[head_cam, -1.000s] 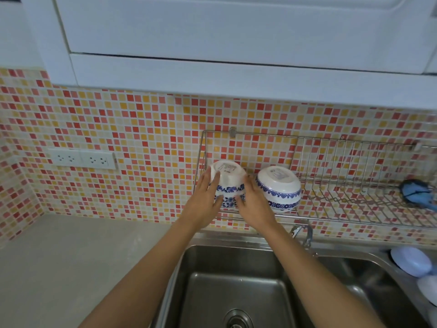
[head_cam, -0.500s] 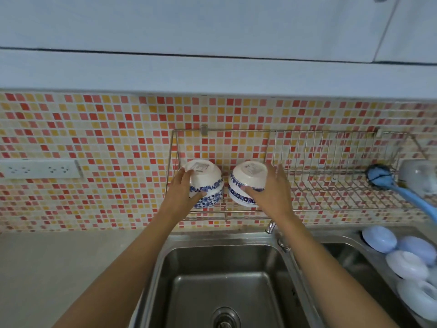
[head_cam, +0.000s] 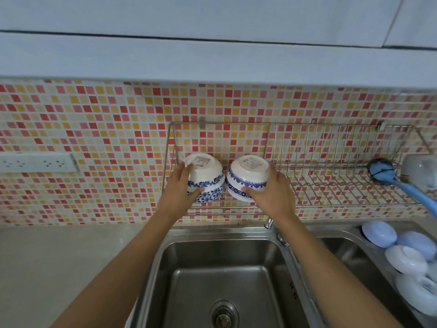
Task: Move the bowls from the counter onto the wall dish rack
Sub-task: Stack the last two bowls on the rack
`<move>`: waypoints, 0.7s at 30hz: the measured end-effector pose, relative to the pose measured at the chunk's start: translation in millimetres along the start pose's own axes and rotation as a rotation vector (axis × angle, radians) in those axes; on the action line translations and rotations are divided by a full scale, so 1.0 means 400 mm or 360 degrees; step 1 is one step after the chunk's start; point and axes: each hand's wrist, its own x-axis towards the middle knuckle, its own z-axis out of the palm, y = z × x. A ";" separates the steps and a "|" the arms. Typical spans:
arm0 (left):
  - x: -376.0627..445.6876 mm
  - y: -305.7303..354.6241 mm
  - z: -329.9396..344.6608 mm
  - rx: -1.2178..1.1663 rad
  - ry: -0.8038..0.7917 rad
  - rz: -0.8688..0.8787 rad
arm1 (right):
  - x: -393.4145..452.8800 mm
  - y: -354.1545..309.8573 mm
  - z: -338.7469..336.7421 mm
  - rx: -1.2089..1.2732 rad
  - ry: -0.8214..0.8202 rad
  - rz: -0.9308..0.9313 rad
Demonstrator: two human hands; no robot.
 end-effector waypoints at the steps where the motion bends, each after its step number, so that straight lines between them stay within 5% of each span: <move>1: -0.002 0.002 0.000 0.0017 0.0032 0.0002 | -0.001 0.001 0.003 0.0025 0.0036 0.0002; 9: -0.016 0.019 -0.005 0.0050 0.0191 0.0137 | -0.015 0.013 0.015 -0.0205 0.0033 -0.0198; 14: -0.071 -0.011 0.026 0.0435 -0.0162 0.0437 | -0.086 0.041 0.037 -0.0487 0.0026 -0.0546; 21: -0.071 -0.013 0.037 0.0556 -0.0201 0.0410 | -0.078 0.044 0.029 -0.0554 -0.0202 -0.0514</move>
